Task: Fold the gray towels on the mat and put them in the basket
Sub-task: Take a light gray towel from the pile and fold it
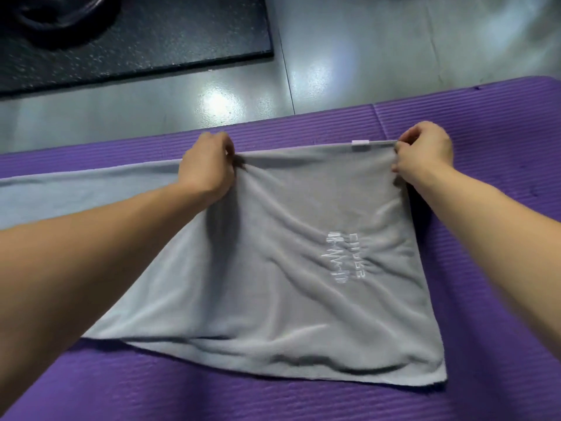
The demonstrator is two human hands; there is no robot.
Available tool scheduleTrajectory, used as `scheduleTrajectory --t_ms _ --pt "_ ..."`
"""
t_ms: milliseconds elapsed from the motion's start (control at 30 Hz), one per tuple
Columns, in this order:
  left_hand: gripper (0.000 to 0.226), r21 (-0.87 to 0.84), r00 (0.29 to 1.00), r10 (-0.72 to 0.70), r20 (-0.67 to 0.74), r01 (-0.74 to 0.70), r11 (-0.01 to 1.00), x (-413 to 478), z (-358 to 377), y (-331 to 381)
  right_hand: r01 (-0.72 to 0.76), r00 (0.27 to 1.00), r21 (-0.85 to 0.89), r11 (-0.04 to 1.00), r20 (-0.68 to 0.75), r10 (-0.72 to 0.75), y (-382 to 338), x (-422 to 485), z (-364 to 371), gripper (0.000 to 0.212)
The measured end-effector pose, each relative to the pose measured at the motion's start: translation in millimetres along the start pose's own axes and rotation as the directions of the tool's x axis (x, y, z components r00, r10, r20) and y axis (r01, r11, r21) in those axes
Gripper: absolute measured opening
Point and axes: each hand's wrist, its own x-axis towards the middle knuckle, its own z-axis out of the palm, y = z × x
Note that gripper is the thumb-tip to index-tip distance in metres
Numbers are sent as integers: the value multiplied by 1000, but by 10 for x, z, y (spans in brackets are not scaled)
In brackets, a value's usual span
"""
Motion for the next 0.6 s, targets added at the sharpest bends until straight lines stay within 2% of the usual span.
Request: scheduleTrajectory --t_ms 67,100,200,267,333,400,467,500,600 --pt "22 -124 996 -79 -45 73 990 54 15 43 10 999 59 998 -35 -8 -65 150 17 4" --pt "26 -182 996 -83 -20 78 980 45 26 61 37 999 23 999 -38 -37 -147 166 16 10" --pt "45 -221 991 99 93 -77 972 -144 11 56 103 995 -191 976 10 -103 -344 78 74 26" --pt "39 -183 968 211 134 -185 966 -340 -103 -28 155 988 -270 950 58 -145 -482 -193 164 34" --pt "23 -128 943 281 177 -261 957 -556 -300 -210 318 947 -307 897 143 -287 -574 -595 347 32" --pt "11 -63 922 275 271 -268 961 -816 -554 -549 526 838 -198 827 290 -463 -640 -1130 551 26" --pt "10 34 910 197 366 -225 974 -1082 -832 -1003 675 664 -15 738 449 -598 -732 -1708 699 26" --pt "15 90 902 139 409 -192 977 -1229 -975 -1248 707 580 62 704 519 -628 -786 -1975 754 25" --pt "23 216 865 -9 501 -115 970 -1774 -1317 -1953 698 376 187 691 726 -576 -985 -2644 796 6"
